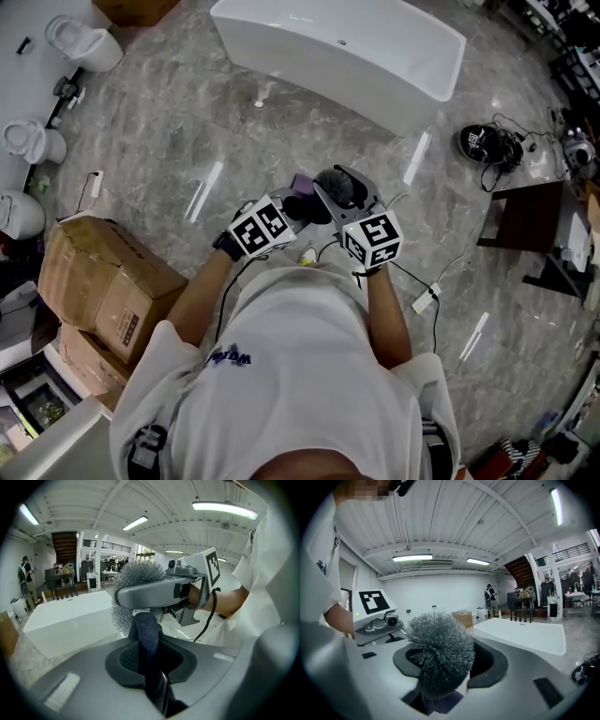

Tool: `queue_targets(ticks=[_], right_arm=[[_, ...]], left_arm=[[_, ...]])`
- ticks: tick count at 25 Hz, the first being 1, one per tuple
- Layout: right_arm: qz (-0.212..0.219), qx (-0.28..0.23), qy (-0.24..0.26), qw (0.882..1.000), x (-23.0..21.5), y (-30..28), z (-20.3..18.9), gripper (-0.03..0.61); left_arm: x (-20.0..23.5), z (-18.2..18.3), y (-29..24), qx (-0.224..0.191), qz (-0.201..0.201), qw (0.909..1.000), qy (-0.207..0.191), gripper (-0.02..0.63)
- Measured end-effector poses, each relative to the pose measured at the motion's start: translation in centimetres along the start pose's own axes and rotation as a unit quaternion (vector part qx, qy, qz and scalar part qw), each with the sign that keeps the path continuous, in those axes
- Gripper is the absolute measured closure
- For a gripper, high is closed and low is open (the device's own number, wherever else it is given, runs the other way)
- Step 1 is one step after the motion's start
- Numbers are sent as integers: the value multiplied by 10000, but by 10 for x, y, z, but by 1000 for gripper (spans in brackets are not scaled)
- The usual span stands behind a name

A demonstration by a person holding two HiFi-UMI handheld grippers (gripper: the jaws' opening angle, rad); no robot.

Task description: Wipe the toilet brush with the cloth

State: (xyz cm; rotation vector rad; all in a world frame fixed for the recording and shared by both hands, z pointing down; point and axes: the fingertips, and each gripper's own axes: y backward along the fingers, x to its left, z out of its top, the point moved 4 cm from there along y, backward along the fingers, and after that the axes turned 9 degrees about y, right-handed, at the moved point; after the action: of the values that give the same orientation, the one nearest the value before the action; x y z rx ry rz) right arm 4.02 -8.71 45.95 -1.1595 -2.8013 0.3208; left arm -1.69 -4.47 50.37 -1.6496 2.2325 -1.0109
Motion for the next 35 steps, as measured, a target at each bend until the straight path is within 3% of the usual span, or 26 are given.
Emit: queue_targets(ticks=[11,18,27,35], right_arm=[[-354,24,130,9993,-18,20,-1,360],[-727,19,408,9965,-16,30,5,362],[-845,-141,132,9962,-33,38,12,362],[-895,-176,-29,9958,-32,35,9,362]], left_arm=[[-9,13,-16,193,-482,9986,129,574],[-12,13,-17,-4,44,9998,-213,565],[-4,2,-10,52,-84,9999,15,545],[-4,6,-11,127,90,9992,-368,541]])
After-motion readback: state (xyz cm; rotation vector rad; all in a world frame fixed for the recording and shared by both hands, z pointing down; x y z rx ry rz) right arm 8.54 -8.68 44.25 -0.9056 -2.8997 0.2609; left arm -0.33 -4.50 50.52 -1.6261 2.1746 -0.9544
